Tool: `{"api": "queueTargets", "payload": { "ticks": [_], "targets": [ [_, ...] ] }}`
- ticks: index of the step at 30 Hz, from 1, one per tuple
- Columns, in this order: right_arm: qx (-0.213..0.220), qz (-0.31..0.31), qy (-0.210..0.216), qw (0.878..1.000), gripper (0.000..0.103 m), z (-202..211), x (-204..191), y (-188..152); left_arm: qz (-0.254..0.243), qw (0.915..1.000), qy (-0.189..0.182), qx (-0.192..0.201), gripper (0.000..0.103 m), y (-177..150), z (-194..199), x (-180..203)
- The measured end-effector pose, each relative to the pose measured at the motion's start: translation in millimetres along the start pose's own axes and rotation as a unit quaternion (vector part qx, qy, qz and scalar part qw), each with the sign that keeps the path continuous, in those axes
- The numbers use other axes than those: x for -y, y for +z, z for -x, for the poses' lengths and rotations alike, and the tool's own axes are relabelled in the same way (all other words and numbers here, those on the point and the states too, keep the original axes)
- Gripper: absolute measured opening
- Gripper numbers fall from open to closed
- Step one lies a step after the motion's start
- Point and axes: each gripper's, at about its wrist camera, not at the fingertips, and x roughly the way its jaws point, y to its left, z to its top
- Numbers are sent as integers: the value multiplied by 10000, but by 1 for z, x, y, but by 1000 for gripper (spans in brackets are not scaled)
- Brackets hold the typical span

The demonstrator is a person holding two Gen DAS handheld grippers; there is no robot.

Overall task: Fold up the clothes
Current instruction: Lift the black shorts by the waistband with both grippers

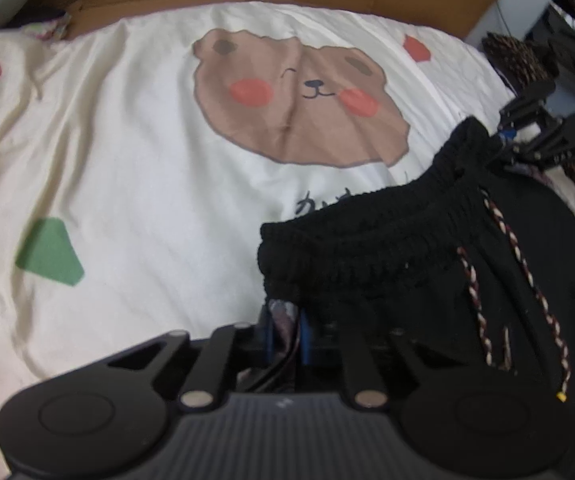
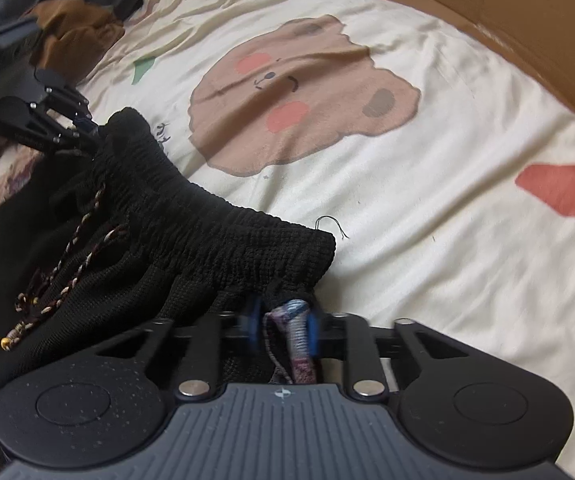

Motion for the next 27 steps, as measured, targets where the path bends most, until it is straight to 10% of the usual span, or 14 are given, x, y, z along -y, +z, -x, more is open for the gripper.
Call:
{"api": "queueTargets", "payload": {
  "ticks": [8, 27],
  "targets": [
    [221, 994, -1048, 9893, 13, 23, -27, -1, -400, 9957, 725, 420, 9, 10, 27, 7],
    [701, 922, -2260, 9672, 12, 26, 0, 81, -330, 9774, 1850, 969, 8, 75, 38, -26]
  ]
}}
